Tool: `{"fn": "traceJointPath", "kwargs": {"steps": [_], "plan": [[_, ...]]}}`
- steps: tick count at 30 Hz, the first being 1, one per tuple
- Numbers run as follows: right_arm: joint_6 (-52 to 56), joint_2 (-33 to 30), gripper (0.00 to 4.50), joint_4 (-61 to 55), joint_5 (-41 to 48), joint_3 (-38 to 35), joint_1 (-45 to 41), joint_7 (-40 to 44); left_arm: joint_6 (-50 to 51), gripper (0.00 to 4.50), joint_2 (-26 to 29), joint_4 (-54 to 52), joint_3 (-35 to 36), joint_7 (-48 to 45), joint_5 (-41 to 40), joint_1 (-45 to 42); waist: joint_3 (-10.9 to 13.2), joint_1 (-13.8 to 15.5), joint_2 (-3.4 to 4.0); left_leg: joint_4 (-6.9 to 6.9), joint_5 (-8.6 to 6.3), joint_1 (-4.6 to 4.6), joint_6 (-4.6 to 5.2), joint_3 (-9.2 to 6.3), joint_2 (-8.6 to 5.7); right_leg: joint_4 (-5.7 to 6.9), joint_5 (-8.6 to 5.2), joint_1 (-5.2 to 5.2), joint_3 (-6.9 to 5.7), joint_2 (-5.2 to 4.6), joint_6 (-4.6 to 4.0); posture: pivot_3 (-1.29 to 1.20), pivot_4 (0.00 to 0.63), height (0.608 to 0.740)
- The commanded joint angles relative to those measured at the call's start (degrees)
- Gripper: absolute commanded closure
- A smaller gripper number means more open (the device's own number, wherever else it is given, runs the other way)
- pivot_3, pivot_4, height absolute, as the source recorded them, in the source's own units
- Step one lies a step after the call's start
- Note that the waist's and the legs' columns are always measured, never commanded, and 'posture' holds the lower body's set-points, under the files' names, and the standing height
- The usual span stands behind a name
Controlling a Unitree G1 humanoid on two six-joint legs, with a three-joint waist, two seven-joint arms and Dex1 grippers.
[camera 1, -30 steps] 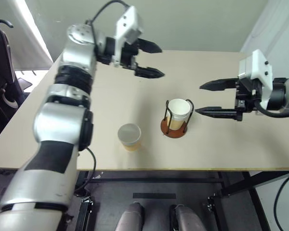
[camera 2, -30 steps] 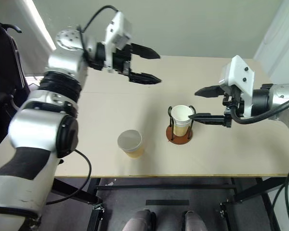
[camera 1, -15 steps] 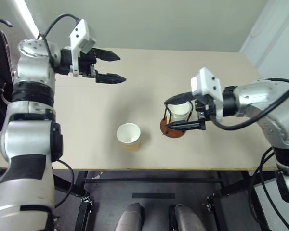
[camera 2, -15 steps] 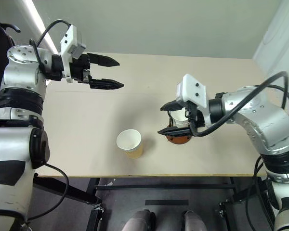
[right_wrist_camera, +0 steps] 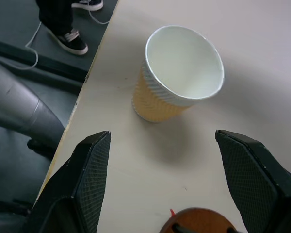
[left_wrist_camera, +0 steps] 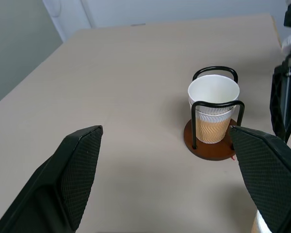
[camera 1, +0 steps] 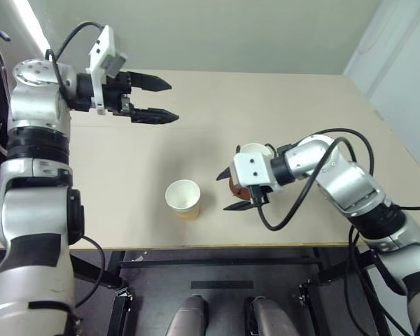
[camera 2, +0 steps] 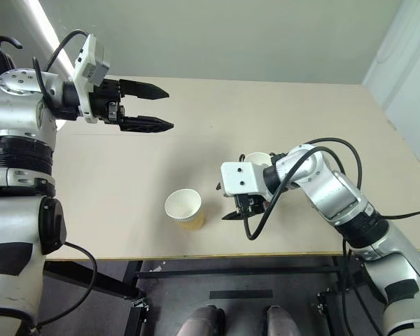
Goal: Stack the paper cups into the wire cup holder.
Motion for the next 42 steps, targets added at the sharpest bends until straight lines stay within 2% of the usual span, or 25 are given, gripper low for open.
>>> {"fn": "traceJointPath", "kwargs": {"steps": [1,12,22,25,33,36,42], "plan": [[-2.33,2.32,1.02,0.51,-2.59,1.01,-1.86,0.75,2.39,0.03,1.29,-3.39,-0.2,-2.36,-1.78,-0.42,-0.01,-0.06,-0.02,-0.01,0.0,0.0,0.0,0.04,-0.01,0.01,-0.02,-0.01,-0.04,0.03,-0.05,0.0,0.15,0.74],[-6.29,10.93,1.02,5.85,-8.23,3.45,-3.71,1.33,4.03,0.03,3.9,-9.23,-1.16,-2.77,-4.4,3.95,-0.01,-0.18,-0.02,-0.07,0.1,-0.01,-0.18,-0.04,0.0,0.01,-0.04,-0.09,-0.06,0.04,-0.27,0.0,0.15,0.74],[-11.54,14.73,1.02,11.45,-12.17,5.59,-3.95,2.53,5.1,0.03,5.13,-11.92,-0.66,-2.16,-4.8,5.65,-0.01,-0.18,-0.02,-0.09,0.1,-0.01,-0.23,-0.12,0.01,-0.01,-0.03,-0.09,-0.06,0.01,-0.36,0.0,0.15,0.74],[-13.14,15.7,1.57,13.33,-13.4,5.8,-4.06,2.47,5.18,0.0,5.25,-12.15,-0.67,-2.03,-4.73,5.73,-0.01,-0.18,-0.02,-0.1,0.1,-0.01,-0.25,-0.12,0.01,-0.01,-0.03,-0.09,-0.05,0.01,-0.38,0.0,0.15,0.74],[-12.76,15.71,4.35,13.81,-12.99,3.18,-3.91,4.04,4.76,0.0,5.15,-11.85,-0.91,-2.02,-4.5,5.51,-0.01,-0.18,-0.02,-0.14,0.09,-0.01,-0.28,-0.13,0.0,-0.02,-0.03,-0.09,-0.06,0.02,-0.42,0.0,0.15,0.74],[-10.41,14.9,4.43,12.24,-10.89,0.75,-4.21,5.01,4.23,0.0,4.8,-11.27,-1.31,-2.37,-4.23,5.16,-0.01,-0.17,-0.02,-0.14,0.09,-0.01,-0.29,-0.13,0.0,-0.03,-0.04,-0.09,-0.06,0.02,-0.44,0.0,0.15,0.74],[1.43,12.44,4.43,3.3,-2.0,-8.32,-5.59,6.17,2.78,0.0,4.22,-9.38,-2.76,-2.78,-3.93,3.71,-0.01,-0.17,-0.03,-0.26,0.23,-0.02,-0.56,-0.13,-0.01,-0.08,-0.07,-0.09,-0.06,0.01,-0.5,0.0,0.15,0.74]]}}
